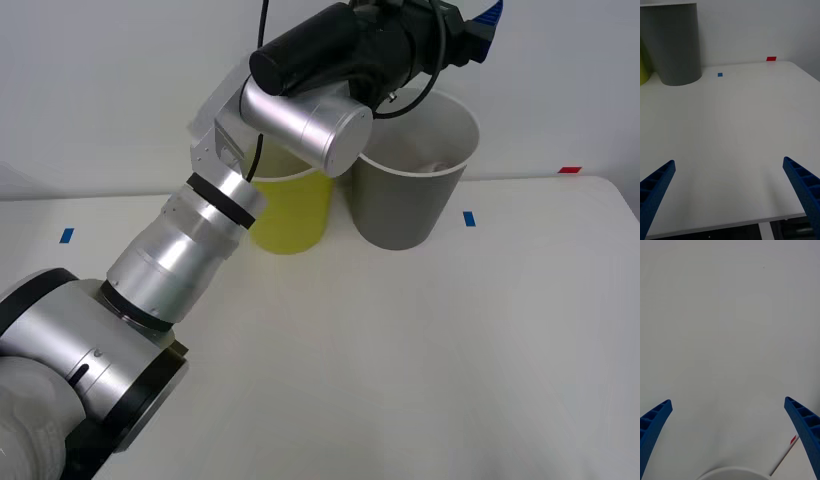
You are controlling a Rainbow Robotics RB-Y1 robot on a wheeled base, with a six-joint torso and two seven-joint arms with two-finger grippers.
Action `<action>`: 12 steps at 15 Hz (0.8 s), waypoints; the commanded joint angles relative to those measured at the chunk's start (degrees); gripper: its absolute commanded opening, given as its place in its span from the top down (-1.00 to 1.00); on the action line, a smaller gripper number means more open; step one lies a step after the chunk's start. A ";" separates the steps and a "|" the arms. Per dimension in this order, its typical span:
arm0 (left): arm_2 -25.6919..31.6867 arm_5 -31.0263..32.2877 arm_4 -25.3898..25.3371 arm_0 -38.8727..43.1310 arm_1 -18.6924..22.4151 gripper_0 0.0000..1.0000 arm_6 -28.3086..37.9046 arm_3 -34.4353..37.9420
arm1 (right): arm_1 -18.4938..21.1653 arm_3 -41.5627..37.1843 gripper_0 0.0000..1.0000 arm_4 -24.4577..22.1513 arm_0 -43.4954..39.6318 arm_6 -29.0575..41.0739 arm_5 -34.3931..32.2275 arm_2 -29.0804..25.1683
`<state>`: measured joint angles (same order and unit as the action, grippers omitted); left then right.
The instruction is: Put cans in the gray bin and PET bottles in the light green bin.
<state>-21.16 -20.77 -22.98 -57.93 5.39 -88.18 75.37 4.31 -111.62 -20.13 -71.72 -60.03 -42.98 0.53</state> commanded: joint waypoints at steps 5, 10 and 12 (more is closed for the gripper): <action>0.86 -14.56 -0.13 8.79 4.63 -1.00 0.29 20.51 | 0.00 0.00 -1.00 0.00 0.00 0.00 0.00 0.00; 3.32 -24.93 -0.22 18.11 10.08 -1.00 0.81 38.71 | 0.00 0.00 -1.00 0.00 0.00 0.00 0.00 0.00; 4.46 -24.93 -1.28 22.33 13.07 -1.00 0.81 43.72 | 0.00 0.00 -1.00 0.00 0.00 0.00 0.00 0.00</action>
<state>-17.57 -45.52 -23.41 -37.93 16.64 -87.42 116.46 4.31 -111.62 -20.13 -71.72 -60.03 -42.98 0.53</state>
